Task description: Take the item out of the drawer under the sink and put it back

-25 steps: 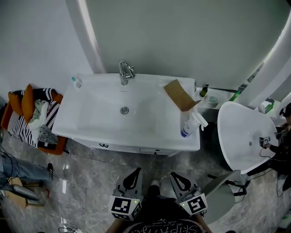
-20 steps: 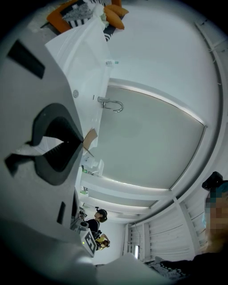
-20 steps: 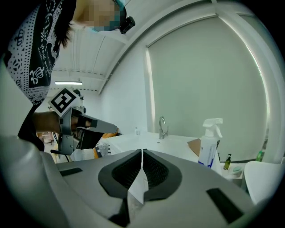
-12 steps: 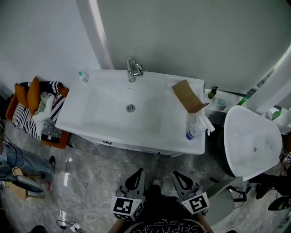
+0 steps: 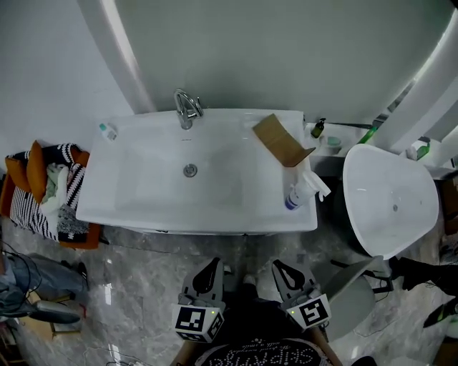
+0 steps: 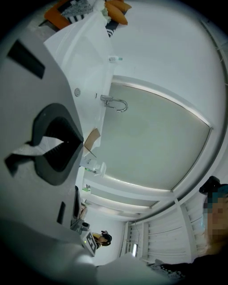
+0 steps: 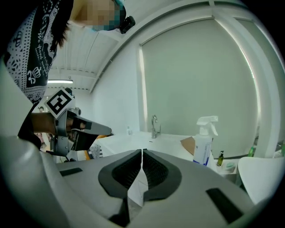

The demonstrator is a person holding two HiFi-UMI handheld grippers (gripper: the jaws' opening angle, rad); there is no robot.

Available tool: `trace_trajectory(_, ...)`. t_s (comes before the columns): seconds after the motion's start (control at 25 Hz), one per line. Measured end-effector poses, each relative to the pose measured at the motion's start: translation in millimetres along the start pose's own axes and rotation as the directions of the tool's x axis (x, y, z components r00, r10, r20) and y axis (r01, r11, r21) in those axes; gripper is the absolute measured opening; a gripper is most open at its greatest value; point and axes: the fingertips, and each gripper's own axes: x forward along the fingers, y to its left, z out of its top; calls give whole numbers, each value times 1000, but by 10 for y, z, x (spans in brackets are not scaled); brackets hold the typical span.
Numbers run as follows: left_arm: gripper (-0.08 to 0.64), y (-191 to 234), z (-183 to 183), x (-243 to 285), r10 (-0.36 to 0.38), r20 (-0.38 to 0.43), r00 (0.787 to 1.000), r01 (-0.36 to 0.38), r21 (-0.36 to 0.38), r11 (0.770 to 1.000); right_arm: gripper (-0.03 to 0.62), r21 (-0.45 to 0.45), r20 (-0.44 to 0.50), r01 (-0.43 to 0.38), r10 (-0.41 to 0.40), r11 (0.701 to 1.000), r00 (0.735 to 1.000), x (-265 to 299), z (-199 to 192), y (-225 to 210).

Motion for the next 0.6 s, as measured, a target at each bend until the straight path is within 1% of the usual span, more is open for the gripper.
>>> trace_trajectory(0.24,0,220,159,98,-56,-29,998,57,21,998,20,34,5,69,-69,997,998,159,138,68)
trace_trajectory(0.4,0,369,161,142,-86,-45,995,87,23,996,20,45,-4,103,-102,994,995,268,118,116)
trace_trajectory(0.6,0,548,151,162,-127,-62,990,129,36,991,20,40,11,134,-135,990,991,432,139,196)
